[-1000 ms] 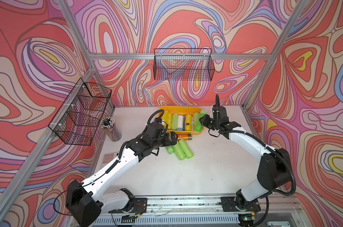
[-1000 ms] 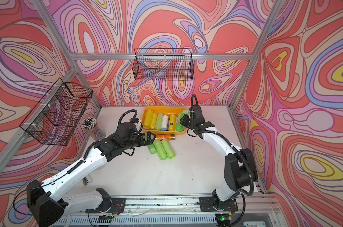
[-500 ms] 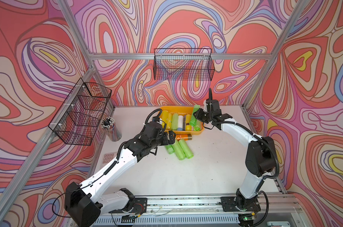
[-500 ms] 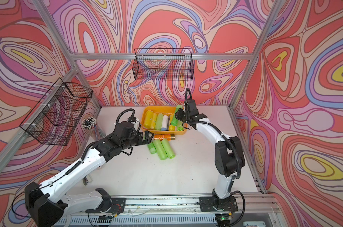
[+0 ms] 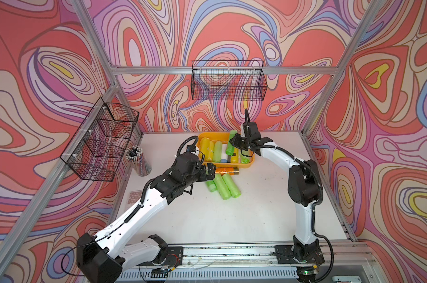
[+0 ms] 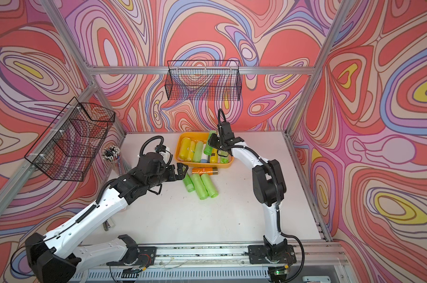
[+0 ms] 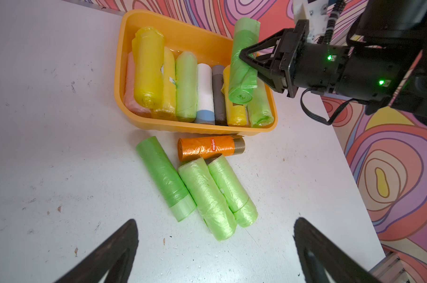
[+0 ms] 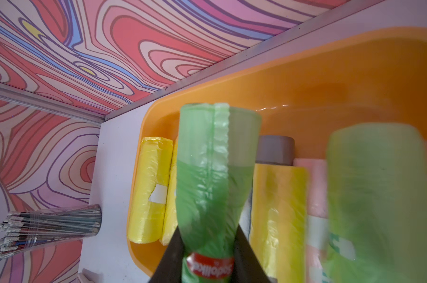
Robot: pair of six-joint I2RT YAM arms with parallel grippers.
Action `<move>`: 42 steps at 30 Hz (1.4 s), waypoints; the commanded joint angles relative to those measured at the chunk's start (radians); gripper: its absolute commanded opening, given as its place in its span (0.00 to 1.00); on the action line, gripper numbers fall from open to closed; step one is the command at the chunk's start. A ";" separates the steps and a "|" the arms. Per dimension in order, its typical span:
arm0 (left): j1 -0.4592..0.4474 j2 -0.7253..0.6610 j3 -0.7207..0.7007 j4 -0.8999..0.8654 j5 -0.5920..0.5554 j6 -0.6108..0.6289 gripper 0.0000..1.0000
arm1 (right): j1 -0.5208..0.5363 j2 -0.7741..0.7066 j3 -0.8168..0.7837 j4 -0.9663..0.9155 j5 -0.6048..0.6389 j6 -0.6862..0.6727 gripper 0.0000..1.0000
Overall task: Put the roll of trash bags into the storage box
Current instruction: Place the roll of trash bags in the storage box.
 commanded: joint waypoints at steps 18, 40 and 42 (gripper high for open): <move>0.017 -0.009 0.027 -0.094 -0.079 0.052 1.00 | 0.054 0.261 0.282 -0.177 0.188 -0.106 0.19; 0.035 0.062 0.058 -0.092 -0.045 0.053 1.00 | 0.053 0.291 0.376 -0.322 0.288 -0.190 0.59; 0.034 0.067 0.058 -0.094 -0.045 0.052 1.00 | 0.051 0.270 0.360 -0.310 0.270 -0.192 0.64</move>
